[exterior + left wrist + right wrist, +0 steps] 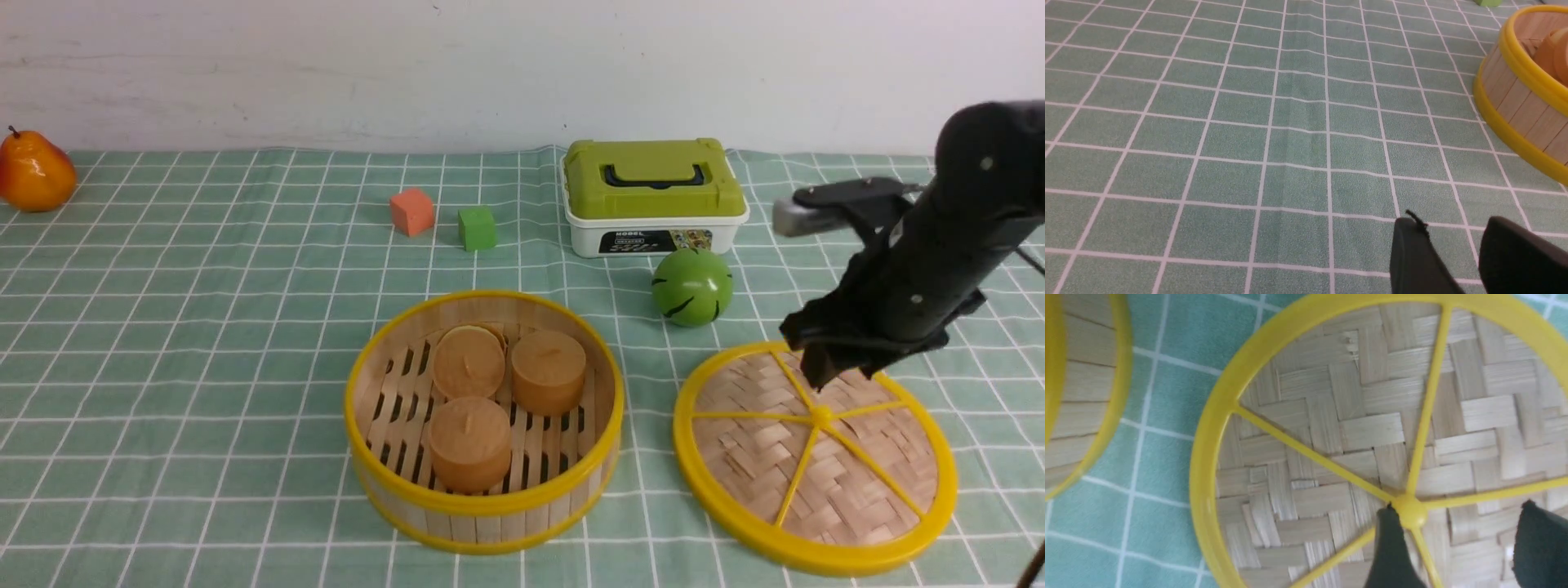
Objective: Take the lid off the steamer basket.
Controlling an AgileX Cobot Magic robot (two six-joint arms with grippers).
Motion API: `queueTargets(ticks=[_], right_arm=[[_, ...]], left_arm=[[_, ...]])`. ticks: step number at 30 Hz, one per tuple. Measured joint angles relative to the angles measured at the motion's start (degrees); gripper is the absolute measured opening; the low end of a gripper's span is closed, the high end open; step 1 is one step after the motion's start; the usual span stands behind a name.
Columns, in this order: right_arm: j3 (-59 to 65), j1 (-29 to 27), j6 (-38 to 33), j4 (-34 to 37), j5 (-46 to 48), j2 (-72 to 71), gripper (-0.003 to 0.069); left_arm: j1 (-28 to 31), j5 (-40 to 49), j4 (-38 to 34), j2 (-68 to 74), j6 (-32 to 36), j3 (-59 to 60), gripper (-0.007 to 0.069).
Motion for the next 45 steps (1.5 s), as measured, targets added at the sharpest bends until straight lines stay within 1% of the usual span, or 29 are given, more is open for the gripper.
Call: queueTargets(ticks=[4,7,10,11,13,15,16,17,19,20,25,29,39,45], right_arm=[[0.0,0.0,-1.3,0.2,3.3,-10.6,0.0372],[2.3,0.0,-1.6,0.4,3.5,-19.5,0.0335],[7.8,0.0,-1.8,0.4,2.9,-30.6,0.0267],[9.9,0.0,-1.8,0.6,2.3,-34.7,0.0226],[12.6,0.0,-1.8,0.6,1.7,-38.8,0.0190],[17.4,0.0,-1.8,0.9,0.2,-45.7,0.0125],[21.1,0.0,-1.8,1.0,-0.7,-51.7,0.0065],[21.1,0.0,-1.8,1.0,-0.7,-52.4,0.0059],[25.0,0.0,-1.8,1.0,-1.7,-59.3,0.0000],[25.8,0.0,-1.8,1.0,-2.1,-61.6,-0.0011],[29.2,0.0,-1.8,0.3,-3.6,-71.4,-0.0022],[30.1,0.0,-1.8,-0.7,-3.9,-76.2,-0.0021],[30.7,0.0,-1.8,-0.9,-0.5,-77.8,-0.0011],[30.8,0.0,-1.8,-0.9,-0.4,-77.8,-0.0007]], left_arm=[[0.0,0.0,0.0,0.0,0.0,0.0,0.0239],[0.0,0.0,0.0,0.0,0.0,0.0,0.0239],[0.0,0.0,0.0,0.0,0.0,0.0,0.0239],[0.0,0.0,0.0,0.0,0.0,0.0,0.0239],[0.0,0.0,0.0,0.0,0.0,0.0,0.0239],[0.0,0.0,0.0,0.0,0.0,0.0,0.0239],[0.0,0.0,0.0,0.0,0.0,0.0,0.0239],[0.0,0.0,0.0,0.0,0.0,0.0,0.0239],[0.0,0.0,0.0,0.0,0.0,0.0,0.0239],[0.0,0.0,0.0,0.0,0.0,0.0,0.0239],[0.0,0.0,0.0,0.0,0.0,0.0,0.0239],[0.0,0.0,0.0,0.0,0.0,0.0,0.0239],[0.0,0.0,0.0,0.0,0.0,0.0,0.0239],[0.0,0.0,0.0,0.0,0.0,0.0,0.0239]])
